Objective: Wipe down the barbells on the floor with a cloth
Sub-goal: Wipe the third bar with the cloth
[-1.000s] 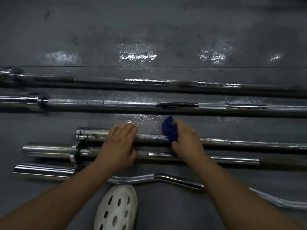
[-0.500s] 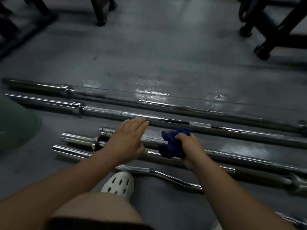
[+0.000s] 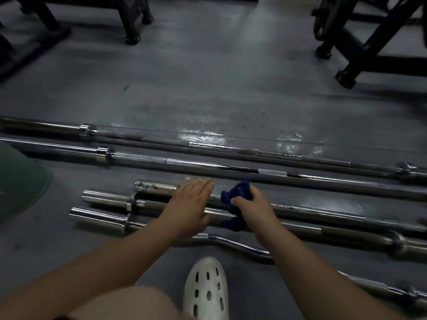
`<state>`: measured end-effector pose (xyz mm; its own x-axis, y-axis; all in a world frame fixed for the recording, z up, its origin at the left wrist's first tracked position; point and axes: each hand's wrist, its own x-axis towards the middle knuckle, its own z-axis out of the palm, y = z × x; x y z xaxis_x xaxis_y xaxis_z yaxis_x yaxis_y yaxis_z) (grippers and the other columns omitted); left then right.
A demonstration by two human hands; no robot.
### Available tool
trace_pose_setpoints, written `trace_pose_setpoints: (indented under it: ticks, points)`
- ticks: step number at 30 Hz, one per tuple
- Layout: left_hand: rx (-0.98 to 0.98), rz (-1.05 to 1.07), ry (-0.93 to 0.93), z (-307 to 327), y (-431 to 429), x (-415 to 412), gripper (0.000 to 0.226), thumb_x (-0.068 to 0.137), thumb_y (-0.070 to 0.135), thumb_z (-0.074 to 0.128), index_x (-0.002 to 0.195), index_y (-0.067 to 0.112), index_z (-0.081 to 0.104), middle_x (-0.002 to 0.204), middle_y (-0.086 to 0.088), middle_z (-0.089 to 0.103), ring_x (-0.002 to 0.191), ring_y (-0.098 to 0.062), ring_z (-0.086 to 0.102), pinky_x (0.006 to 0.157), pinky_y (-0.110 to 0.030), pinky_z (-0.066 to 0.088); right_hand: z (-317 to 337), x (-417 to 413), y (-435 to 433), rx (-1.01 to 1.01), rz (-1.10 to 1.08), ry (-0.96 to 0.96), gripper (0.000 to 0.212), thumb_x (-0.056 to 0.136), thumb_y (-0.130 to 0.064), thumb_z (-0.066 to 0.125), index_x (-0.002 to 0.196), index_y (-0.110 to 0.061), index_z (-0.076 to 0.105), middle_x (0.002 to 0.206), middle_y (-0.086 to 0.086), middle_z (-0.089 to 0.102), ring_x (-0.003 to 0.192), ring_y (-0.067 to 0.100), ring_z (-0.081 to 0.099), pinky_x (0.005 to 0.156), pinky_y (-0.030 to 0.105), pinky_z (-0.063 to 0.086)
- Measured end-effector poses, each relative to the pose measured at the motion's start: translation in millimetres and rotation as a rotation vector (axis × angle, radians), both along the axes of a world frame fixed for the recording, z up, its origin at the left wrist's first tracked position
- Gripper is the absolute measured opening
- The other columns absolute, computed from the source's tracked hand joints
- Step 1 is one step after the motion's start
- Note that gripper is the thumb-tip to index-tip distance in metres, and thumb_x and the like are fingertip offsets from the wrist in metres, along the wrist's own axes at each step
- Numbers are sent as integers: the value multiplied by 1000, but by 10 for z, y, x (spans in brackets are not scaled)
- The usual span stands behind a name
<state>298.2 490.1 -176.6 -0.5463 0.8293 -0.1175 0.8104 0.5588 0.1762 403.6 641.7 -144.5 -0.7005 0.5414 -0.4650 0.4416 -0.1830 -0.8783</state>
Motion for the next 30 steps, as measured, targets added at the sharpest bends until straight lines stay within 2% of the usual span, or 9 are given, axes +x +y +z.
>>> trace_pose_setpoints:
  ticks: [4,7,10,13,15,18,22,27,30]
  points:
    - [-37,45,-34,-335,54,-216,78,96,37,51,159,18,8,166,-4,8,152,-21,9,123,-37,2,-367,-293,83,70,64,6,25,88,-3,60,100,-26,59,99,2,66,82,15,67,52,31,56]
    - [-56,94,-65,-597,64,-413,80,88,29,59,157,14,22,163,-9,20,149,-28,22,122,-41,12,-771,-609,115,211,158,-1,21,83,-15,64,97,-31,57,96,-1,64,85,24,65,65,48,60]
    - [-15,134,-85,-817,91,-541,77,79,27,47,152,8,33,157,-13,34,141,-32,37,118,-47,28,-1252,-998,78,549,320,-3,29,82,-17,65,110,-22,58,106,2,59,93,20,57,83,37,50]
    - [41,187,-94,-976,142,-579,82,75,26,45,152,3,31,156,-17,35,141,-32,37,119,-46,27,-1684,-1302,-70,870,573,33,31,86,-22,57,117,-20,58,111,2,58,99,21,55,87,33,46]
    - [33,185,-108,-1065,220,-565,87,72,23,52,154,5,28,158,-16,33,142,-31,34,119,-42,21,-1805,-1340,-66,886,678,-35,29,92,-24,51,119,-23,60,106,2,64,95,22,61,83,32,48]
    - [9,97,-136,-1186,412,-513,84,72,26,51,152,7,34,154,-15,40,136,-32,42,115,-47,33,-1811,-1109,255,994,772,-102,38,86,-20,59,124,-16,60,110,5,66,97,26,62,84,35,48]
    - [-42,4,-172,-1301,702,-362,81,74,37,42,148,4,40,148,-17,47,131,-34,49,110,-51,40,-1737,-417,1015,1000,774,-181,52,65,-20,70,116,-22,62,108,0,67,95,25,61,84,34,48]
    - [-57,-87,-161,-1336,1006,-57,71,79,42,44,143,11,50,148,-11,49,135,-31,46,112,-50,36,-1618,510,1981,1016,534,-438,52,63,-12,76,113,-20,64,101,5,67,88,29,63,80,33,47]
    - [-91,-121,-160,-1363,1221,98,71,82,44,45,145,11,49,151,-10,46,139,-30,42,114,-50,34,-1683,379,1783,1057,467,-413,42,66,-21,66,108,-18,62,100,5,61,93,27,56,85,36,44]
